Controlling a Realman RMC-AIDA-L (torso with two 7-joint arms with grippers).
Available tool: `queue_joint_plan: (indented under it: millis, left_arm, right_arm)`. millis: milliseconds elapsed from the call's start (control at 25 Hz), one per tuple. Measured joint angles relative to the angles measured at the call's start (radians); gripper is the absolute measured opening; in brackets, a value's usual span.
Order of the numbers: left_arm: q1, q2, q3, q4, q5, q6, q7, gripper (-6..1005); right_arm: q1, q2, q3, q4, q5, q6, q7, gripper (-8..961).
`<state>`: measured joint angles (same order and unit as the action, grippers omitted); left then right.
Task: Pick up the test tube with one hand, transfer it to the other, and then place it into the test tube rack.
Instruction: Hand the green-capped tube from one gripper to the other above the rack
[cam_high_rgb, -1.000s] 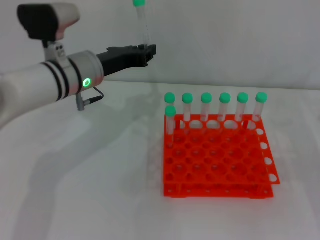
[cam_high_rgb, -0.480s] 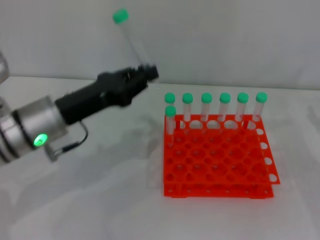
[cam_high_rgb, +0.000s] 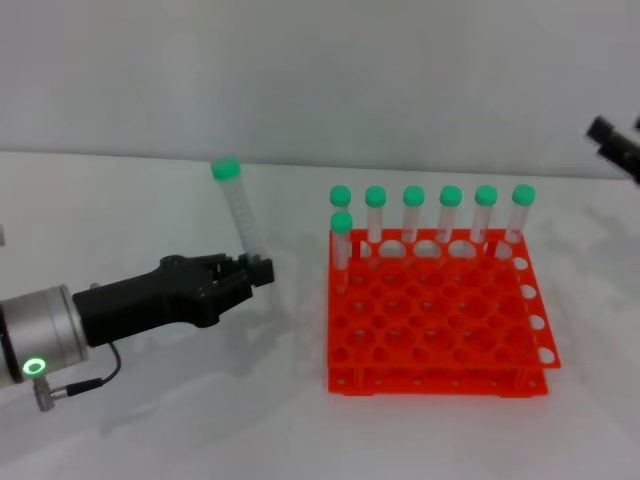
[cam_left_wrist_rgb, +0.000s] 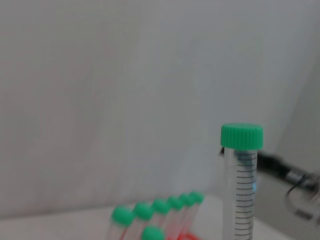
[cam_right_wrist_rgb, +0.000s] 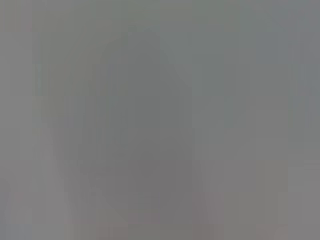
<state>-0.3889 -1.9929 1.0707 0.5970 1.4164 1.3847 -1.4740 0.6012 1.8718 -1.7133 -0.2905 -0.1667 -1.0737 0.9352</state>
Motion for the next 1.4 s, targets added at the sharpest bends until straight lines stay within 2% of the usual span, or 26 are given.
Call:
queue_joint_plan:
  millis: [200, 280, 400, 520, 680, 760, 1040, 1120, 1400]
  left_arm:
    - [-0.061, -0.008, -0.021, 0.006, 0.124, -0.023, 0.002, 195]
    - [-0.099, -0.011, -0.021, 0.006, 0.180, -0.040, -0.001, 195]
    - [-0.149, -0.023, -0.020, 0.011, 0.232, -0.065, 0.005, 195]
    - [-0.181, -0.044, -0.015, 0.040, 0.276, -0.080, 0.024, 195]
    - [-0.212, -0.076, -0.013, 0.092, 0.351, -0.087, 0.030, 195]
    - [-0.215, -0.084, -0.007, 0.103, 0.358, -0.096, 0.041, 195]
    - [-0.206, -0.092, 0.019, 0.083, 0.272, -0.106, 0.181, 195]
    - [-0.202, -0.092, 0.038, 0.061, 0.207, -0.109, 0.231, 195]
    - [-0.207, -0.091, 0.042, 0.039, 0.173, -0.129, 0.248, 195]
  right_arm:
    - [0.034, -0.064, 0.003, -0.007, -0.241, -0.145, 0.206, 855]
    - [0.046, -0.077, 0.003, -0.007, -0.311, -0.192, 0.240, 852]
    - [0.054, -0.078, 0.003, -0.007, -0.371, -0.218, 0.248, 849]
    - [0.051, -0.064, 0.004, -0.007, -0.394, -0.228, 0.245, 845]
    - [0.045, -0.031, 0.005, -0.007, -0.399, -0.242, 0.237, 840]
    - [0.044, -0.017, 0.005, -0.007, -0.399, -0.246, 0.232, 838]
    - [0.023, 0.041, 0.026, -0.007, -0.397, -0.232, 0.182, 829]
    - [0.015, 0.054, 0.033, -0.007, -0.397, -0.234, 0.172, 827]
    - [0.003, 0.079, 0.041, -0.008, -0.398, -0.280, 0.164, 819]
